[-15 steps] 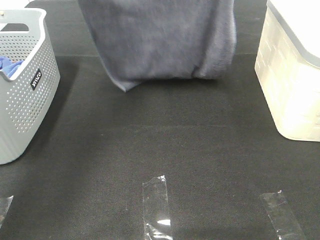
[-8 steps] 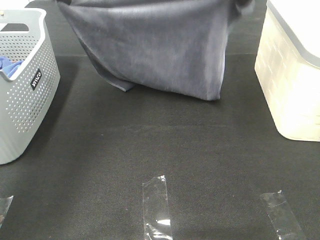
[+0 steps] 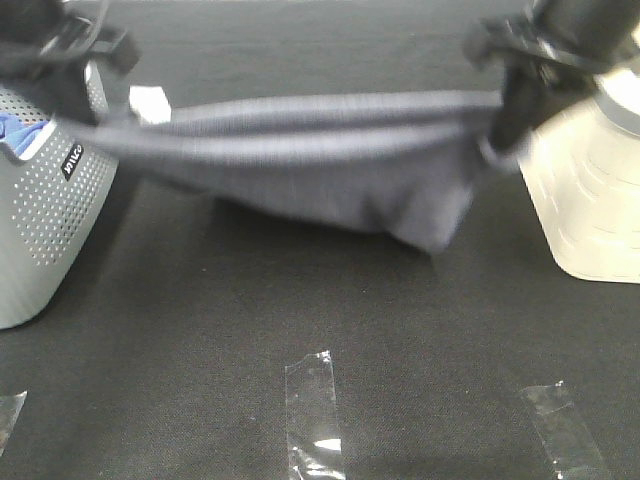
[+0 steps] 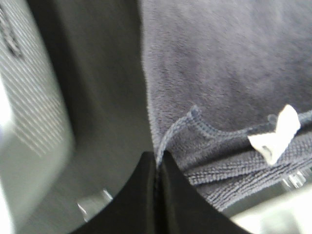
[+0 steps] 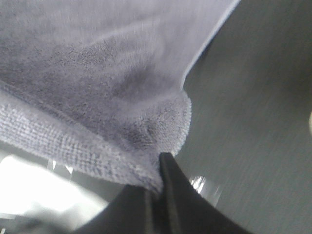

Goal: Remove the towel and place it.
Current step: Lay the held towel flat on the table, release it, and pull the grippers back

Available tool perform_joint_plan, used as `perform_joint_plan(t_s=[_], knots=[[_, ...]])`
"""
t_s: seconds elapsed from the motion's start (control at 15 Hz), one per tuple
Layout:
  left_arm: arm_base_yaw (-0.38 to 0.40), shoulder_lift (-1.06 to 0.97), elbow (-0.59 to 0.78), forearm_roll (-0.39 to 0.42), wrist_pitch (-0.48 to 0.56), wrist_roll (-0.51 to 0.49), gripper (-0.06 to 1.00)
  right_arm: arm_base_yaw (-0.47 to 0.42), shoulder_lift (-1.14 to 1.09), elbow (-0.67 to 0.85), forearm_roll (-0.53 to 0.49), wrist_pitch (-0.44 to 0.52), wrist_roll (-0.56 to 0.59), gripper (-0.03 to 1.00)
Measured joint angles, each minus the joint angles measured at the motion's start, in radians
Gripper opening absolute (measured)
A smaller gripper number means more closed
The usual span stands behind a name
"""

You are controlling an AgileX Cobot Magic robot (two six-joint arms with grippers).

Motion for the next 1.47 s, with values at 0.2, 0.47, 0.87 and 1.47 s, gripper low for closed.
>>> perform_joint_plan(t_s=[0.2,0.47,0.87,1.47], knots=[[0.000,-0.131,0.180,-0.097,-0.007,0.000,0.00,0.000,-0.142,0.209,0.030,-0.004,0.000,0.00],[0.000,-0.366,0.404,-0.175,-0.017,-0.015,0.00,0.000,-0.337,0.440,0.129,-0.007,0.000,0.00],[0.000,-0.657,0.717,-0.294,-0.024,-0.050,0.00,0.000,-0.573,0.662,0.234,-0.004,0.002,0.00],[0.003,-0.683,0.925,-0.386,-0.030,-0.050,0.00,0.000,-0.611,0.866,0.292,-0.001,0.002,0.00]])
